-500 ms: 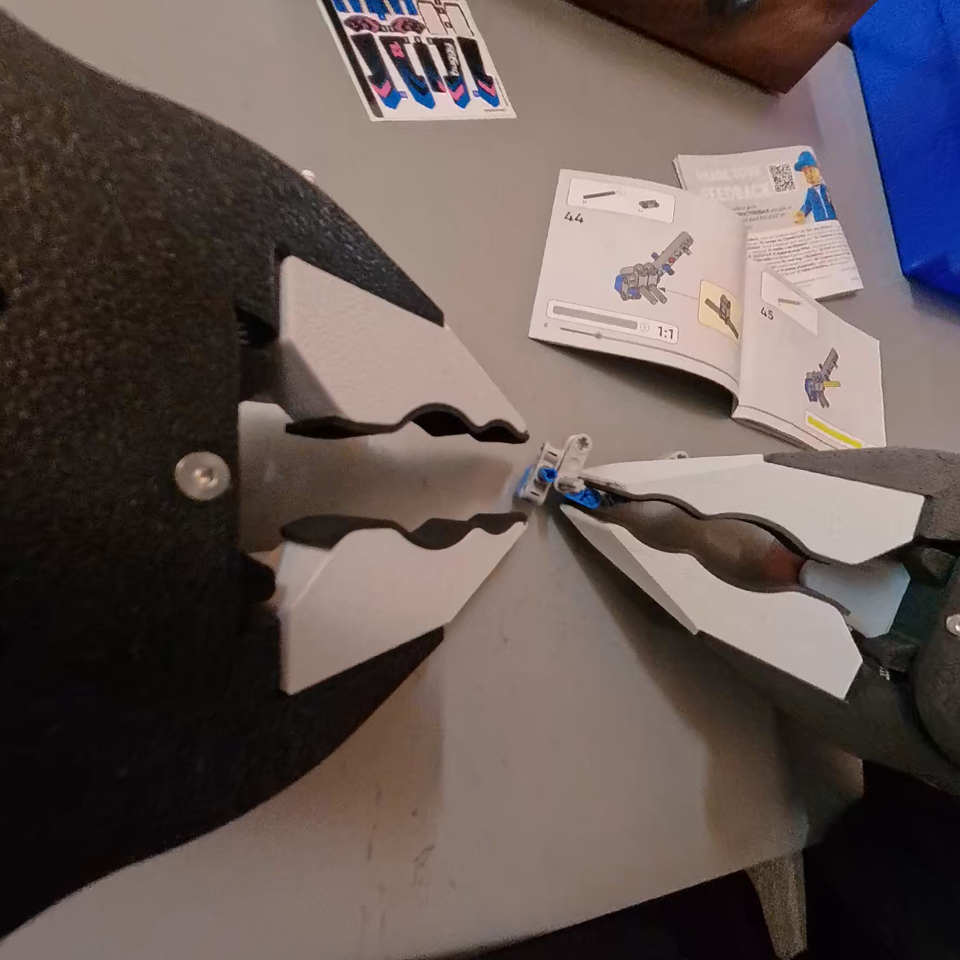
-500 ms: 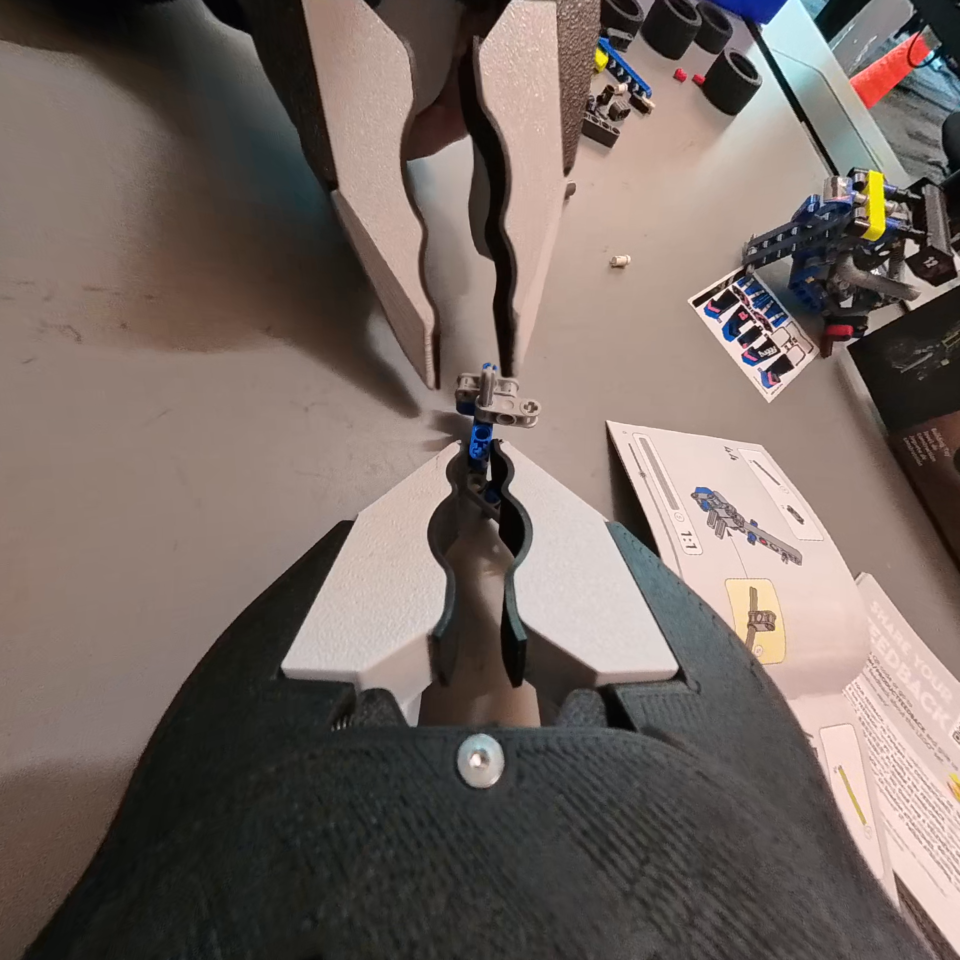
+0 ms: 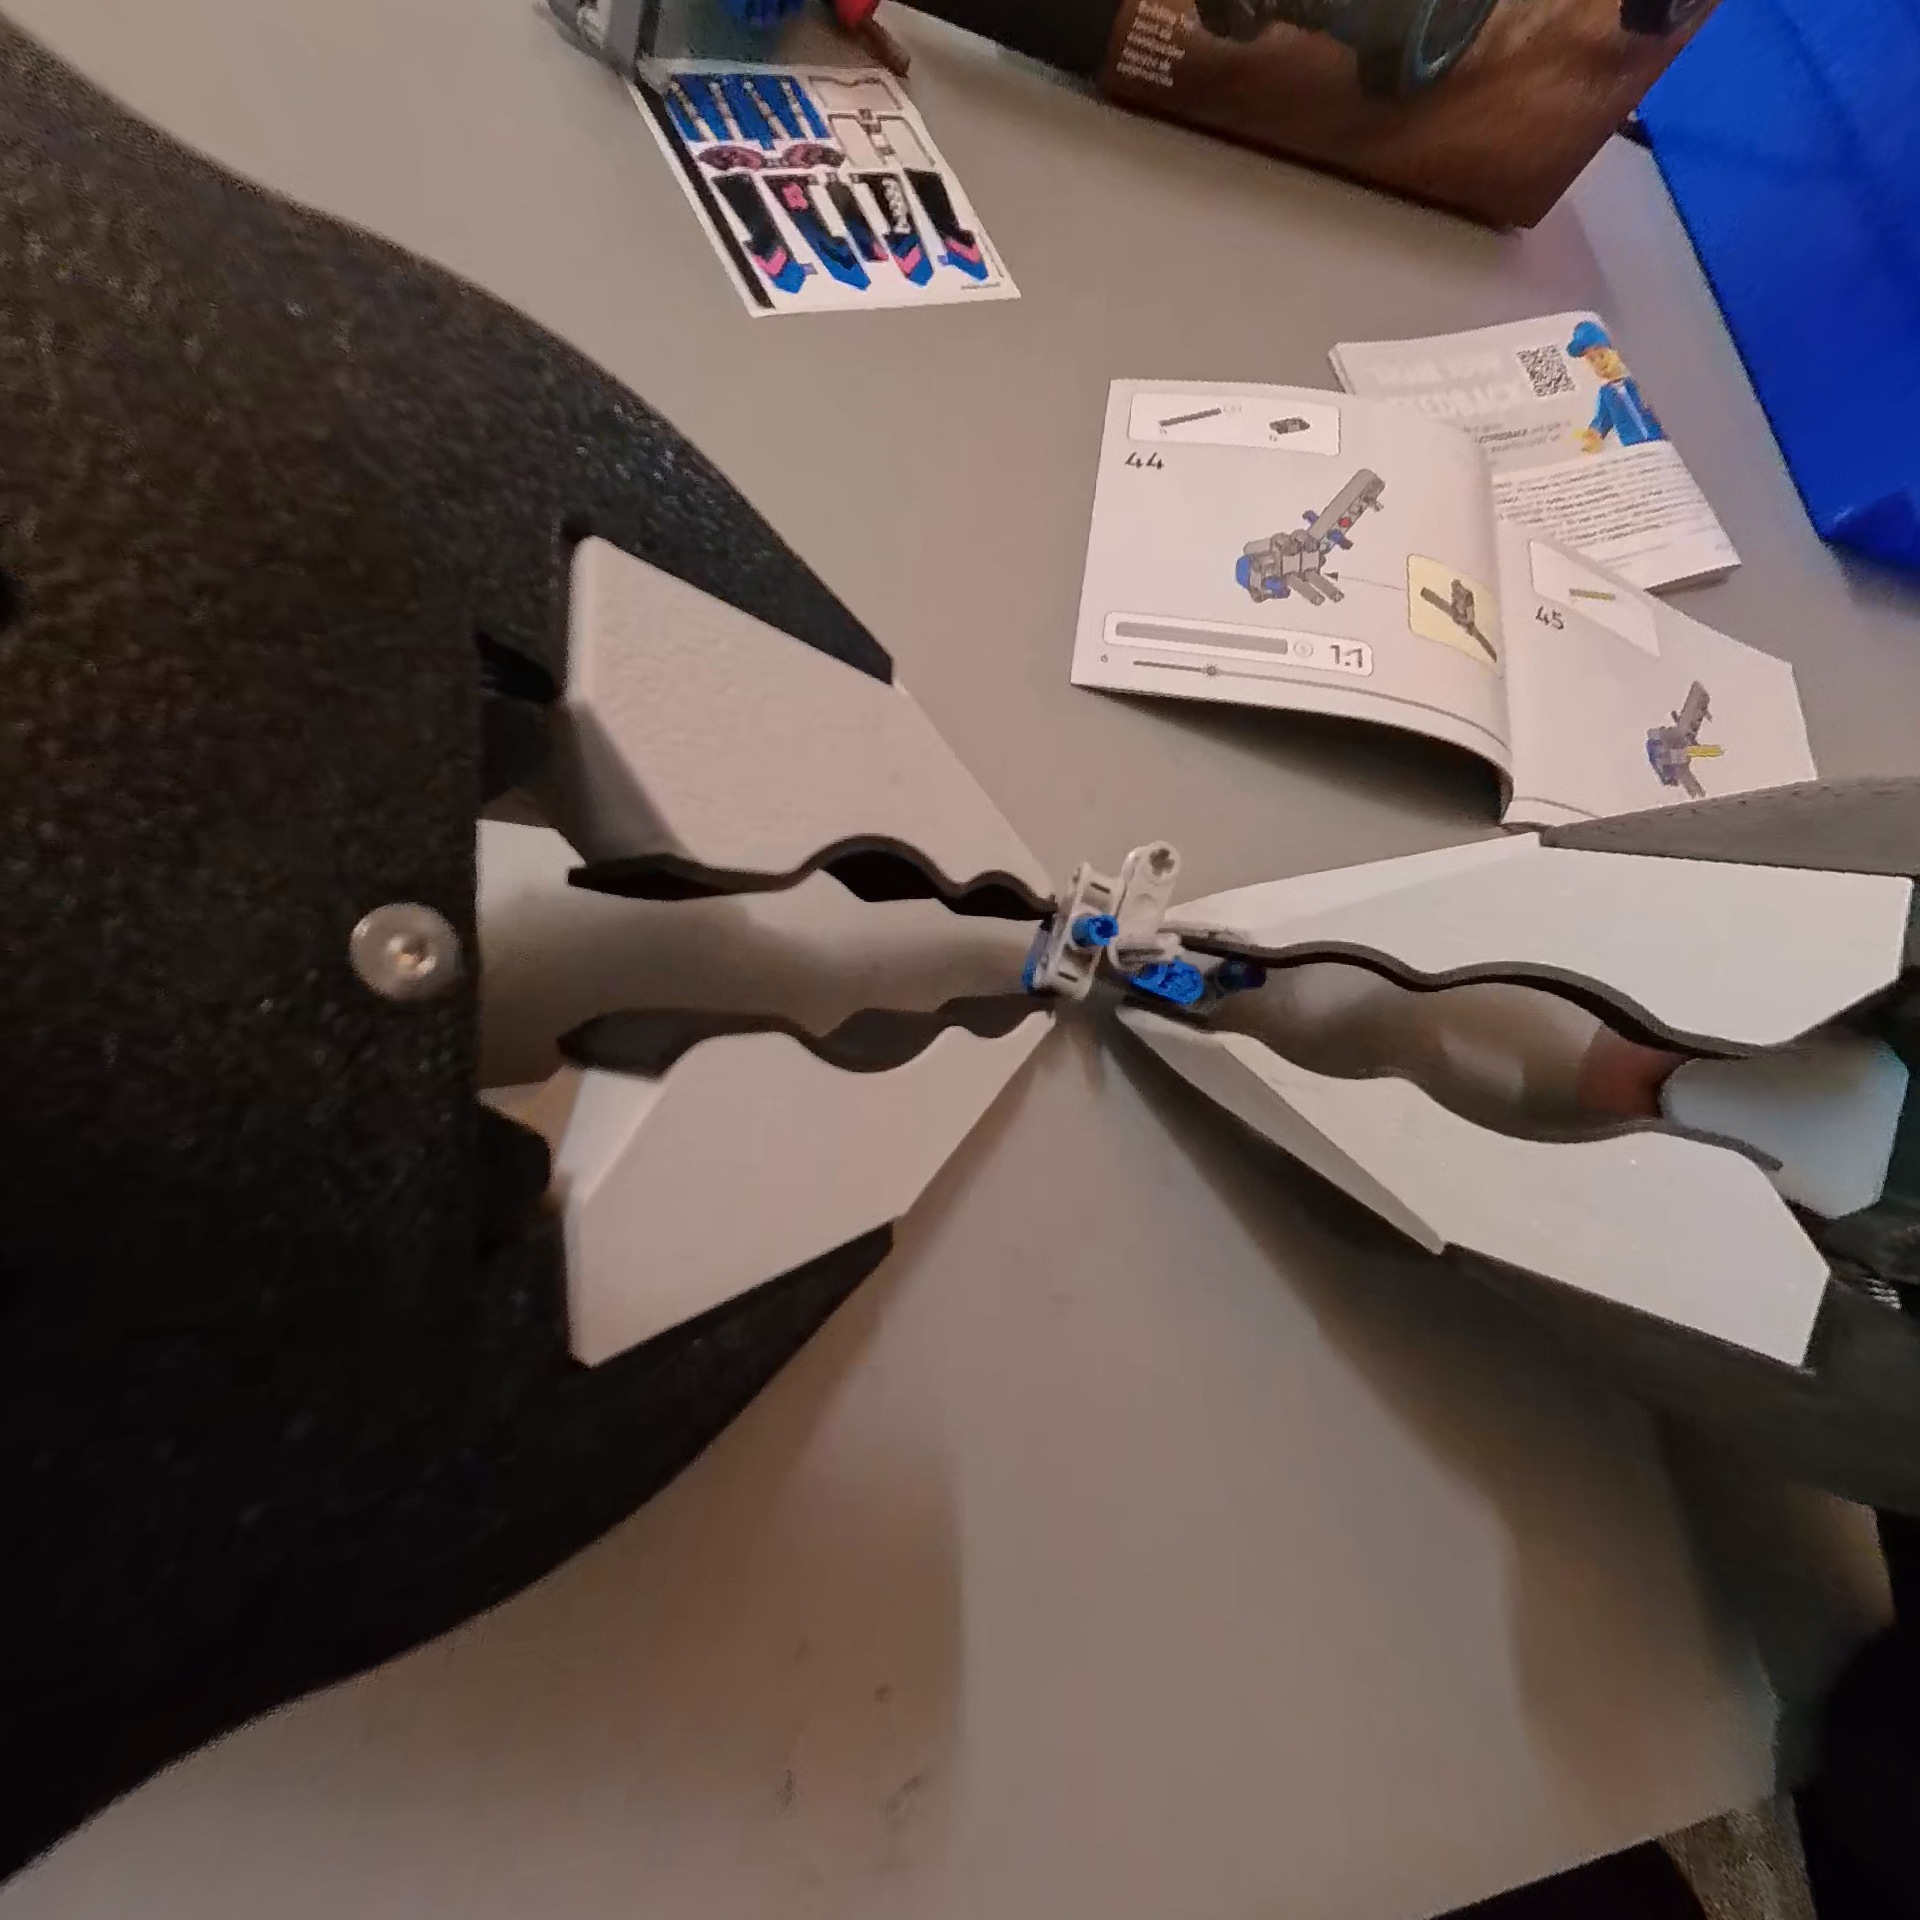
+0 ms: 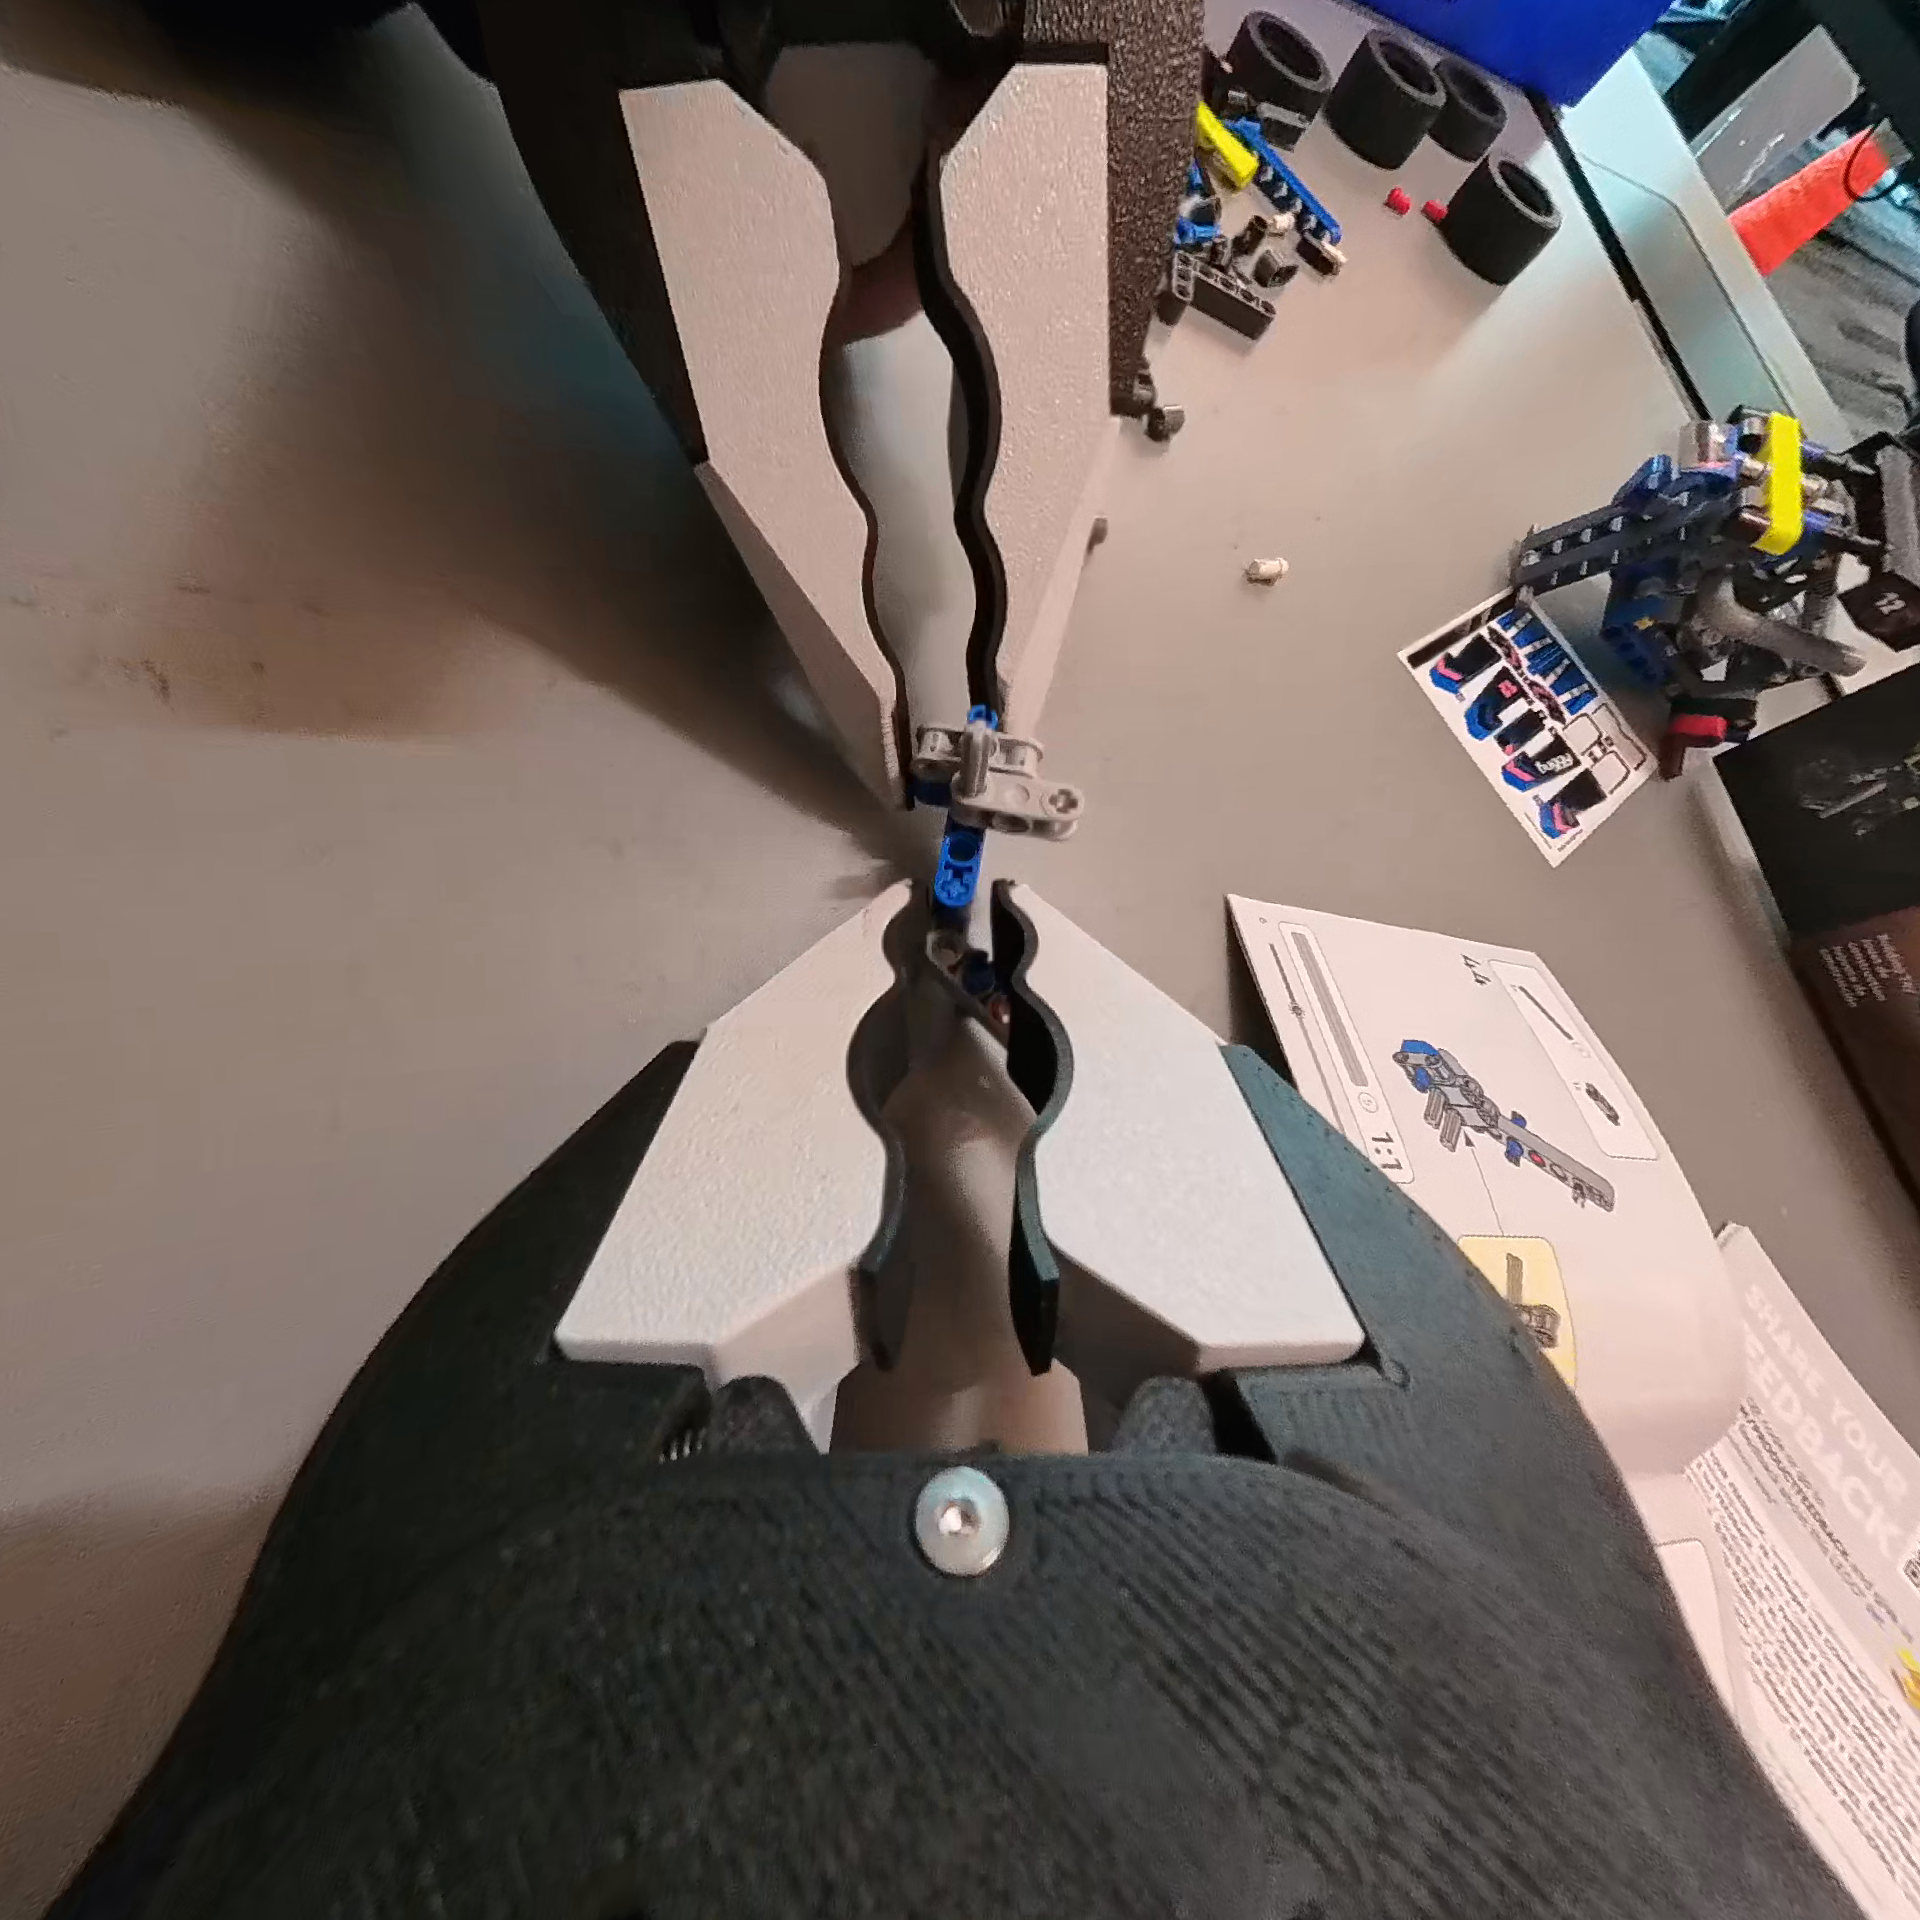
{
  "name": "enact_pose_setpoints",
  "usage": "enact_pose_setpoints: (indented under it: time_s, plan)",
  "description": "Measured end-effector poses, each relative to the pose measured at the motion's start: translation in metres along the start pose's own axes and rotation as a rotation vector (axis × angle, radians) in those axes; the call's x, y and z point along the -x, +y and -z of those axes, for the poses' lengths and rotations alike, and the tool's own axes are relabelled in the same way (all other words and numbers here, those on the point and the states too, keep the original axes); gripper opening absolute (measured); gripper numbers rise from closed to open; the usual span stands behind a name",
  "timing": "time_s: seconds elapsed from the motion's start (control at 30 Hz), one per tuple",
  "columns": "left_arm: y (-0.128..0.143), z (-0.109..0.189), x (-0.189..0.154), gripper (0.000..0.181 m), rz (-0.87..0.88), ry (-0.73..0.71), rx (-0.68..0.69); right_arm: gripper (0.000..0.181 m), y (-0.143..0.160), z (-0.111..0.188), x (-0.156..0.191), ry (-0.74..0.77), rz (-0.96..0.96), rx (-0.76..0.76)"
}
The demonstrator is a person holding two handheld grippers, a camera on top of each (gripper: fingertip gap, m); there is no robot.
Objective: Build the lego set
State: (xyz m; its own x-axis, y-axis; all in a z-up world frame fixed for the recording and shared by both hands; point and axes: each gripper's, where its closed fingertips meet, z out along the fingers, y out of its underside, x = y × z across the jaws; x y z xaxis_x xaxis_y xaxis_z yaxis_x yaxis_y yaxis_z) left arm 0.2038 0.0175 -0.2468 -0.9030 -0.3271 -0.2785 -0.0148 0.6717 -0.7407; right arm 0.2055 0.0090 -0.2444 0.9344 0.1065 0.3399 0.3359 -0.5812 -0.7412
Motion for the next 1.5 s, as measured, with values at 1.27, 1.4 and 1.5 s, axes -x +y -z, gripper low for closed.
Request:
enact_pose_setpoints:
  time_s: [1.27, 1.4, 1.5]
  plan:
    - [0.041, 0.043, -0.003, 0.022, 0.076, -0.031, 0.055, 0.009, -0.04, -0.048, 0.015, -0.063, 0.124, -0.017]
    - [0.044, 0.048, -0.004, 0.022, 0.083, -0.044, 0.056, 0.01, -0.044, -0.052, 0.016, -0.063, 0.139, -0.035]
    - [0.045, 0.051, -0.008, 0.026, 0.1, -0.031, 0.051, 0.01, -0.046, -0.053, 0.017, -0.045, 0.199, -0.035]
